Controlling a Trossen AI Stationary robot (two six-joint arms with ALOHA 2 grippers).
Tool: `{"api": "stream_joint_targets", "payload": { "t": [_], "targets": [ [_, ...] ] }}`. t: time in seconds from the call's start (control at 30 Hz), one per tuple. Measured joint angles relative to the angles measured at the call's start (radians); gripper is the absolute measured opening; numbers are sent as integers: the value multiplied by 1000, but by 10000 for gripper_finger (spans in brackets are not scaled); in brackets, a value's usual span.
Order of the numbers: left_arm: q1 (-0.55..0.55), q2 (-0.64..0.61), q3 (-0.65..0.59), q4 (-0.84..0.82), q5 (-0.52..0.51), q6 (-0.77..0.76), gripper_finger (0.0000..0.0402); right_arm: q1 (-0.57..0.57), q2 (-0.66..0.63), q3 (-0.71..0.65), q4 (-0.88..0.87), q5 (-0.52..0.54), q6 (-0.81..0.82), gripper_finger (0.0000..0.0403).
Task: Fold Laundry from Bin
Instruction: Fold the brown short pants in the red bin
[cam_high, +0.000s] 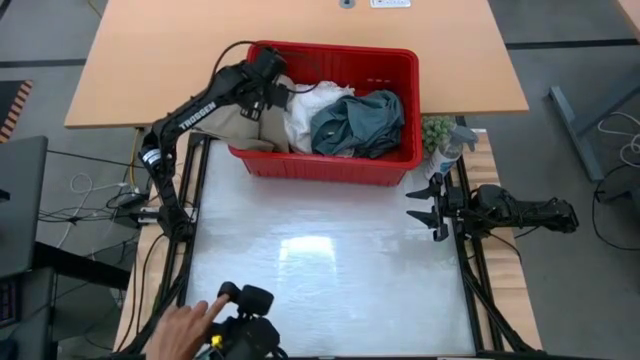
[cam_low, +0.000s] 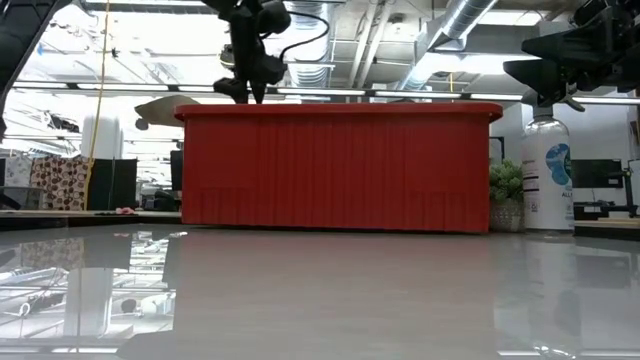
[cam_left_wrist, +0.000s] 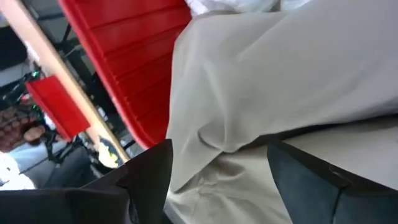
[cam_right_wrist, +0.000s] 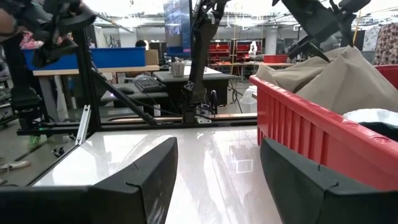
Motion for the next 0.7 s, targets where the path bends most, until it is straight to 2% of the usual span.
{"api": "stream_joint_targets", "payload": {
  "t": [0.17,0.27,0.37,0.5,0.63,0.7],
  "targets": [
    [24,14,-8,27,29,31,252,0,0,0,0,0,0,256],
    [36,44,-21,36,-1,54,248,0,0,0,0,0,0,256],
    [42,77,-21,53,-68,51,228,1,0,0,0,1,8,256],
    [33,92,-21,69,-154,45,154,0,0,0,1,4,16,256],
    [8,77,-21,85,-172,29,35,0,0,0,3,7,16,256],
    [-5,61,-21,123,-169,4,13,0,0,0,4,7,16,256]
  ]
}}
